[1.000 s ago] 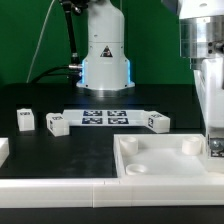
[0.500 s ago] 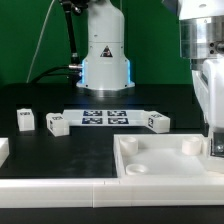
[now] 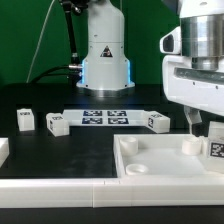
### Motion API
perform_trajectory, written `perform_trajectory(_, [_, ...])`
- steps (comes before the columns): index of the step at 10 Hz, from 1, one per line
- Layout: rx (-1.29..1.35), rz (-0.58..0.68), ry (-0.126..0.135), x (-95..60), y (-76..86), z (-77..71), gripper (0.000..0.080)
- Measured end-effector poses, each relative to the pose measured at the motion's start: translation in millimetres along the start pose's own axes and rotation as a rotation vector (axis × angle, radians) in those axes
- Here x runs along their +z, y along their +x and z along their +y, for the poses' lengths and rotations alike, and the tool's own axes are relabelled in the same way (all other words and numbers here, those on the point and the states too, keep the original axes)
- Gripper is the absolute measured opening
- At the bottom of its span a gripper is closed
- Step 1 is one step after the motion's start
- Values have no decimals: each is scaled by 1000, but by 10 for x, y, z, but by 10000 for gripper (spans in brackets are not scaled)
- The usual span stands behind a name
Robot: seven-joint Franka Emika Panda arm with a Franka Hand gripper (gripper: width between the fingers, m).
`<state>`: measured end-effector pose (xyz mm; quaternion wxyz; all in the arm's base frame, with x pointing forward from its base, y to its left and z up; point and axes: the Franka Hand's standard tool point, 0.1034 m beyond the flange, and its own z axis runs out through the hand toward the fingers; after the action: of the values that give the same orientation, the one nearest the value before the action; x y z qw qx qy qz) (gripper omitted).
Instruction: Assemble one leg
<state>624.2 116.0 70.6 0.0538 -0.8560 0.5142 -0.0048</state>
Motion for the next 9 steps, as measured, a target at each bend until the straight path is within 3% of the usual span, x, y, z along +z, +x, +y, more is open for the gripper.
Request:
perform_trajectory(4, [-445, 10, -37, -12, 27, 3, 649])
perform_trajectory(8, [-703, 26, -52, -12, 13, -12, 649])
perform_trajectory(9, [-707, 26, -52, -13, 25, -8, 547])
